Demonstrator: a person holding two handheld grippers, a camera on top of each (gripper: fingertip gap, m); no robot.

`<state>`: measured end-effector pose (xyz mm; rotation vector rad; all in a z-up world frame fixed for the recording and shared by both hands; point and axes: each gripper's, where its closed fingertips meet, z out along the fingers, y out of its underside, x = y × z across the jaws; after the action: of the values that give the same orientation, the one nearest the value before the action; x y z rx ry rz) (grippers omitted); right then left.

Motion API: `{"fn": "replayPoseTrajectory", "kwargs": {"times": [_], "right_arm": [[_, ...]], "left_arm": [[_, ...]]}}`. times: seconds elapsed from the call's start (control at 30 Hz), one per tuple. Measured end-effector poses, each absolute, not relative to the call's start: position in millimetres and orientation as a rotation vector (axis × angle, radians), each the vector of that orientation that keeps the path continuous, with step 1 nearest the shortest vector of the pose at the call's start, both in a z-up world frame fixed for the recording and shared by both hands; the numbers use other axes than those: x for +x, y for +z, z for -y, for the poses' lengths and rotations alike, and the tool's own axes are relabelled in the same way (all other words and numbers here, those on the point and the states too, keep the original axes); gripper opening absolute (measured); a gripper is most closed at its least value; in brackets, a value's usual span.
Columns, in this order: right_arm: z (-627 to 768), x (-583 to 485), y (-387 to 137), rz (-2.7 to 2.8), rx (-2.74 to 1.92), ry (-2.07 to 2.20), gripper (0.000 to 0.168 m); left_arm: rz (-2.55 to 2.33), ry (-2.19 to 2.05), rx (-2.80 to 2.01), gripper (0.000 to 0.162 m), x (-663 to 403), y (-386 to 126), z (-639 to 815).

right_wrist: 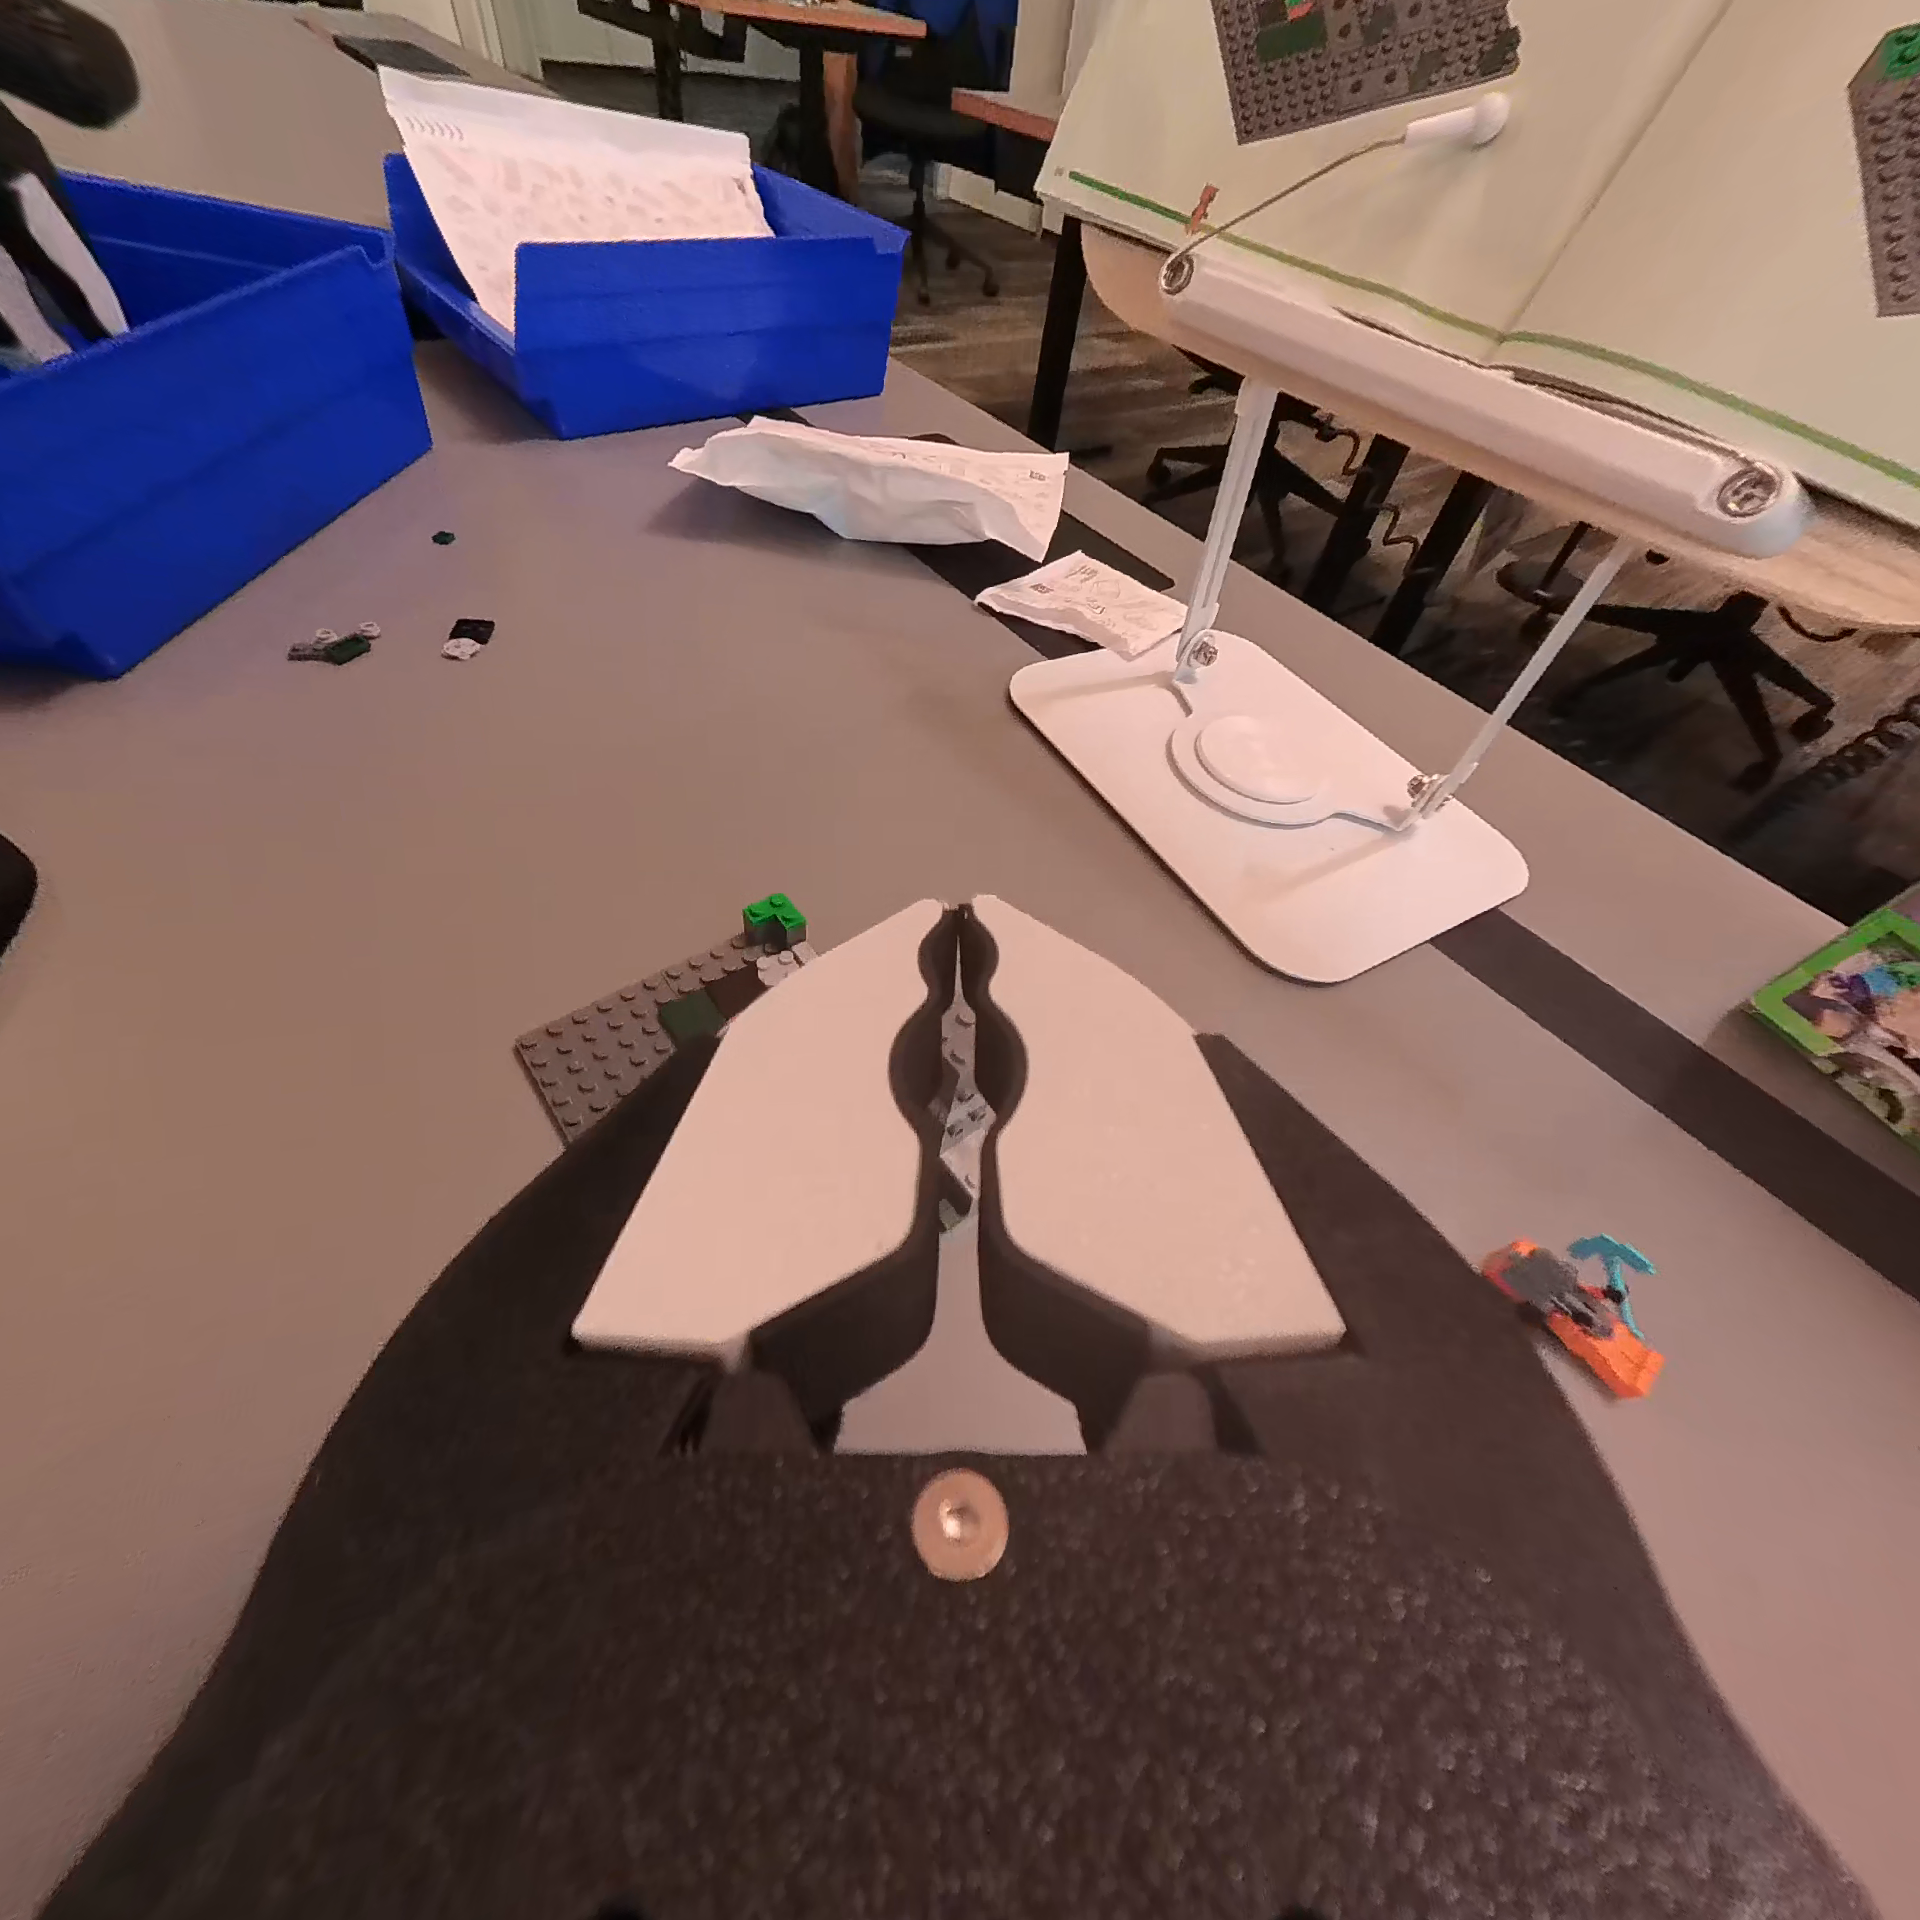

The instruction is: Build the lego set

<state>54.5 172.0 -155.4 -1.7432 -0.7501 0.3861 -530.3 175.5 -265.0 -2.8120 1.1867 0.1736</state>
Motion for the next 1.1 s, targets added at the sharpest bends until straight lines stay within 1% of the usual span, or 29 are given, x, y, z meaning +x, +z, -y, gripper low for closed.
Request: {"fn": "replayPoseTrajectory", "kwargs": {"times": [0.13,0.17,0.2,0.3,0.43,0.63,0.77,0.9,0.97,1.1], "right_arm": [[-172.0,55.0,-157.4,0.752,-1.746,0.39,0.0],[-172.0,55.0,-157.6,0.752,-1.746,0.392,0.0],[-171.9,55.0,-157.9,0.753,-1.747,0.393,0.0],[-170.7,55.3,-157.7,0.757,-1.745,0.391,0.0],[-167.4,55.9,-153.5,0.759,-1.733,0.394,0.0],[-158.2,36.9,-141.9,0.831,-1.662,0.441,0.002],[-142.7,9.4,-134.5,0.949,-1.595,0.447,0.006],[-121.7,-19.9,-124.6,1.041,-1.525,0.441,0.015],[-108.7,-33.4,-118.6,1.088,-1.458,0.429,0.02],[-84.6,-54.3,-115.9,1.176,-1.326,0.348,0.035]], "left_arm": [[-1.256,0.185,-2.849,0.027,-529.8,-276.9,-175.1],[-1.253,0.198,-2.862,0.023,-530.7,-279.1,-175.8],[-1.252,0.186,-2.868,0.015,-529.2,-279.7,-176.1],[-1.248,0.179,-2.877,0.012,-527.3,-278.2,-175.8],[-1.202,0.109,-2.769,0.012,-503.4,-247.7,-179.6],[-1.198,-0.122,-2.451,0.011,-399.5,-168.9,-171.9],[-1.239,-0.302,-2.235,0.011,-306.4,-134.1,-154.0],[-1.232,-0.607,-2.067,0.011,-210.4,-119.3,-126.2],[-1.221,-0.768,-2.018,0.011,-169.2,-120.5,-111.6],[-1.147,-1.066,-1.982,0.011,-108.2,-129.7,-94.4]]}}
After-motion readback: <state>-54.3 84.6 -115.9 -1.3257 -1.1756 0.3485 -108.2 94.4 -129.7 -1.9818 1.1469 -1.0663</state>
